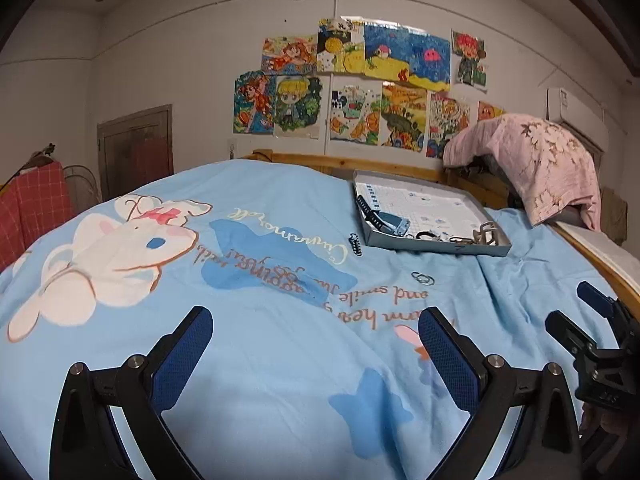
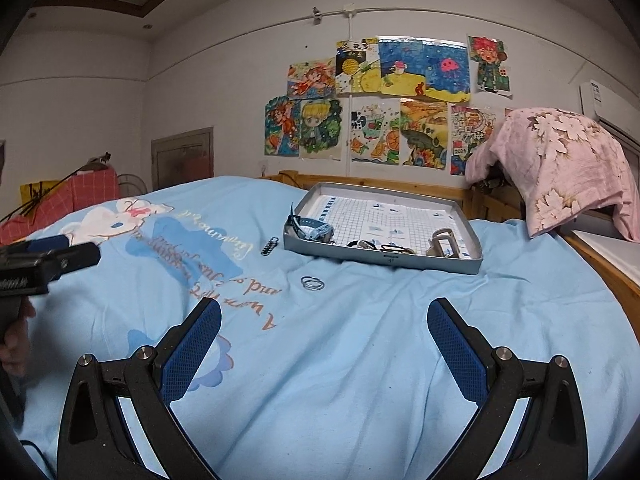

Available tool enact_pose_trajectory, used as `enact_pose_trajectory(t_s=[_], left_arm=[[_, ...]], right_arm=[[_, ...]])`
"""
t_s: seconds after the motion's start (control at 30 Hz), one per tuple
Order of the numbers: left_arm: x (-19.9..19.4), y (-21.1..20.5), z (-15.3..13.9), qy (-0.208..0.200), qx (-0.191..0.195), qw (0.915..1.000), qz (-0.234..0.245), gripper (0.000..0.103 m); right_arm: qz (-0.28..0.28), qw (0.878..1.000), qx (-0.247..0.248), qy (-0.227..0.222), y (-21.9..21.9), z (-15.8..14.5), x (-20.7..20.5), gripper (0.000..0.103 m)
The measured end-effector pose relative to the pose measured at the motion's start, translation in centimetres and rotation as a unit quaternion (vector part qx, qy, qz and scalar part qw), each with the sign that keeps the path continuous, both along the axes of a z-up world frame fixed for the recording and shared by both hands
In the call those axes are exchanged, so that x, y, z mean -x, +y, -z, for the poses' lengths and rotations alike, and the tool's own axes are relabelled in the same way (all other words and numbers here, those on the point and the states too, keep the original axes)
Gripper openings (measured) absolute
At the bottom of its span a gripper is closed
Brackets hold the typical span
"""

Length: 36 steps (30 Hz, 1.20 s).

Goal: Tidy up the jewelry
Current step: 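Grasp the black spiral hair tie with the left tool while the right tool grasps the last silver rings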

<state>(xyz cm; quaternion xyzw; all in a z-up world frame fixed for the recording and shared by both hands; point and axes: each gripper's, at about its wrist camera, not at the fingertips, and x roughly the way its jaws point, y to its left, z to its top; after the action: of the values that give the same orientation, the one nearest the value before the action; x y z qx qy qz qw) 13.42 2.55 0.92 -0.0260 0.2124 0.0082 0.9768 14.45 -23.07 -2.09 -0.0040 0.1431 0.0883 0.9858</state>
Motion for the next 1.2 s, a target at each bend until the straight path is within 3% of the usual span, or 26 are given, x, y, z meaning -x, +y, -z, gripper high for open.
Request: enact_pose_trajectory(t_s=[0.23, 0.33, 0.43, 0.47, 0.53, 0.57, 0.63, 0.8, 0.93, 1.1, 1.2], left_arm=[[-6.3, -0.4, 0.4, 0.039, -0.019, 0.9987, 0.028, 0.103], [-9.1, -1.3, 0.9, 0.053, -0.034, 0.9968, 0.049, 0.103], [-11.9, -2.0, 1.5, 0.058, -0.040, 0.9954, 0.065, 0.103], [-13.1, -2.3, 1.8, 0.058, -0.041, 0.9950, 0.070, 0.103], [-14.6, -2.7, 2.1, 0.057, -0.041, 0.9944, 0.079, 0.101], [-15.6, -2.9, 2.4, 0.056, -0.042, 0.9941, 0.083, 0.100], [-17.2, -3.4, 2.9, 0.061, -0.041, 0.9931, 0.091, 0.093], [-20.8, -4.1, 4.1, 0.079, -0.030, 0.9900, 0.113, 0.076], [-23.8, -4.7, 4.9, 0.107, -0.012, 0.9847, 0.137, 0.049], [-26.6, -4.9, 5.9, 0.122, -0.012, 0.9841, 0.128, 0.043], [-27.8, -4.6, 7.0, 0.139, -0.005, 0.9828, 0.122, 0.039]], right_arm=[[-0.014, 1.000, 0.025, -0.009, 0.4, -0.5, -3.9, 0.101], [-0.013, 1.000, 0.017, -0.020, -0.4, -0.8, -6.6, 0.101], [-0.009, 1.000, 0.007, -0.003, -1.0, -0.3, -9.8, 0.101], [-0.009, 1.000, 0.001, 0.011, -1.3, 0.0, -11.2, 0.099], [-0.014, 0.999, -0.015, 0.034, -1.6, 0.7, -13.2, 0.076], [-0.020, 0.998, -0.022, 0.050, -1.8, 1.2, -14.4, 0.074], [-0.044, 0.995, -0.030, 0.084, -1.7, 2.4, -16.5, 0.074], [-0.081, 0.989, -0.029, 0.120, -0.4, 4.6, -18.3, 0.070], [-0.114, 0.982, -0.015, 0.148, 1.3, 5.9, -19.4, 0.059], [-0.128, 0.978, -0.015, 0.163, 2.4, 6.8, -20.3, 0.050], [-0.138, 0.976, -0.015, 0.167, 2.9, 7.0, -20.8, 0.050]])
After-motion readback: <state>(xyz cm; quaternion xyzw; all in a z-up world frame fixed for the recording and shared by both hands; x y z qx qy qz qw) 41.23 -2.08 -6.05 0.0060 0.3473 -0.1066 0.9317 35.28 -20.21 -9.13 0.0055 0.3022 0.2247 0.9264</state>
